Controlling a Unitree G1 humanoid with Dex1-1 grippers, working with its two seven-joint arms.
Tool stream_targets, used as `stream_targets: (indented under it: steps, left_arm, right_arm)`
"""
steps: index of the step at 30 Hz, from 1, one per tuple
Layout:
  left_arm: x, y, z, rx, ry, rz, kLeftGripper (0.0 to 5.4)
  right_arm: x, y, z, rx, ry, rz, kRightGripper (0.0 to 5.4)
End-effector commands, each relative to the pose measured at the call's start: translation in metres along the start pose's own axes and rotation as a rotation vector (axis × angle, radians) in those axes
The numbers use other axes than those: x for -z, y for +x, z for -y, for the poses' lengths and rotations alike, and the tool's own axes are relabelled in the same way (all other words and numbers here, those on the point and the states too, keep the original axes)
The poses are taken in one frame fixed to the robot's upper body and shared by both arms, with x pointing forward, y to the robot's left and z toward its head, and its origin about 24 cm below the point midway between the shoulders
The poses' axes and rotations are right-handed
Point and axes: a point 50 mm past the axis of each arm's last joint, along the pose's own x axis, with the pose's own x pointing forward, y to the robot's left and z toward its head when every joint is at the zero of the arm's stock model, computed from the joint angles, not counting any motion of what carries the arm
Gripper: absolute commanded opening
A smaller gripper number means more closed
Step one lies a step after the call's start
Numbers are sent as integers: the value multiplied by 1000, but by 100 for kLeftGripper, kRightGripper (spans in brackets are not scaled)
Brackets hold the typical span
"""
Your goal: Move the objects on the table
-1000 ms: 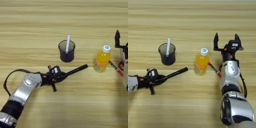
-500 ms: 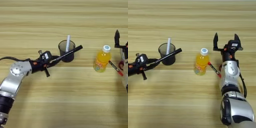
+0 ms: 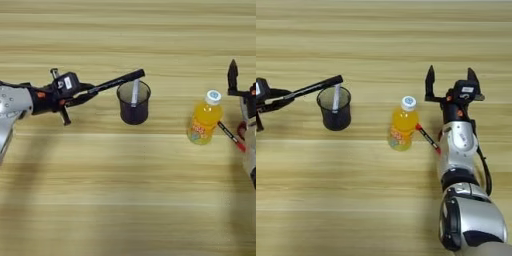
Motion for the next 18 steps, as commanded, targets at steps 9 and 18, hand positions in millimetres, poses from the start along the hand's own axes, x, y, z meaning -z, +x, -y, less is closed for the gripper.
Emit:
stream_targets:
  steps: [9,18]
  left_arm:
    - [-18,6,-32,132,234,-133,67]
    - [-20,21,-37,225,322,-206,67]
  right_arm:
    - [-3,2,-5,-1,6,22,540]
    - [-3,2,-8,0,8,26,540]
